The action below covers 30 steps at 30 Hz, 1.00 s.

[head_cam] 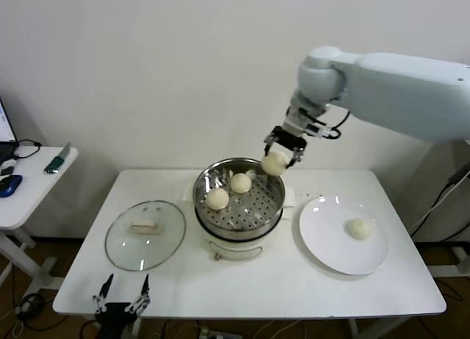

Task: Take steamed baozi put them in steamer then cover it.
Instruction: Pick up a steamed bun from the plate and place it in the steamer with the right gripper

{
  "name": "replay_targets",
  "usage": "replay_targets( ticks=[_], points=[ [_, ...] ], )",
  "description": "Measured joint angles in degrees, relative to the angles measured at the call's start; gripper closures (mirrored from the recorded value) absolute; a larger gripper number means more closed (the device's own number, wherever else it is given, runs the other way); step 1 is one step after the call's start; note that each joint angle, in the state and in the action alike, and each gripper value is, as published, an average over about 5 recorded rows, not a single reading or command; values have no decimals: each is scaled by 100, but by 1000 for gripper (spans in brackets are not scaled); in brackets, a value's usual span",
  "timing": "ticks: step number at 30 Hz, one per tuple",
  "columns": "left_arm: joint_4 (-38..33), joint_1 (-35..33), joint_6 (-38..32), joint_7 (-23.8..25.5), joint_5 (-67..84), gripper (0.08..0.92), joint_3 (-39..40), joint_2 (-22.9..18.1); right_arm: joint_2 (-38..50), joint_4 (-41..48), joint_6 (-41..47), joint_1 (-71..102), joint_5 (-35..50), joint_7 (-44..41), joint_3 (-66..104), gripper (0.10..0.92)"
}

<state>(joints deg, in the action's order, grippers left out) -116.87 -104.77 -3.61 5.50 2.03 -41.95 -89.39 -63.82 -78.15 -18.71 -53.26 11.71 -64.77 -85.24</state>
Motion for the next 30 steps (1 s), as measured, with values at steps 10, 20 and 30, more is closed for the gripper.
replay_targets(
  ticks=[10,20,30],
  points=[
    [-36,-20,-4,-3,70,177,-88,-8,-801,28,-205,451,-386,97,-120,380],
    [-61,-57,-7,-4,111,177,-174,-7,-1044,171,-232,1081,-816,195,-216,383],
    [-67,-45,-8,-4,133,177,-174,-3,-1200,278,-160,1490,-1033,281,-226,380]
  ],
)
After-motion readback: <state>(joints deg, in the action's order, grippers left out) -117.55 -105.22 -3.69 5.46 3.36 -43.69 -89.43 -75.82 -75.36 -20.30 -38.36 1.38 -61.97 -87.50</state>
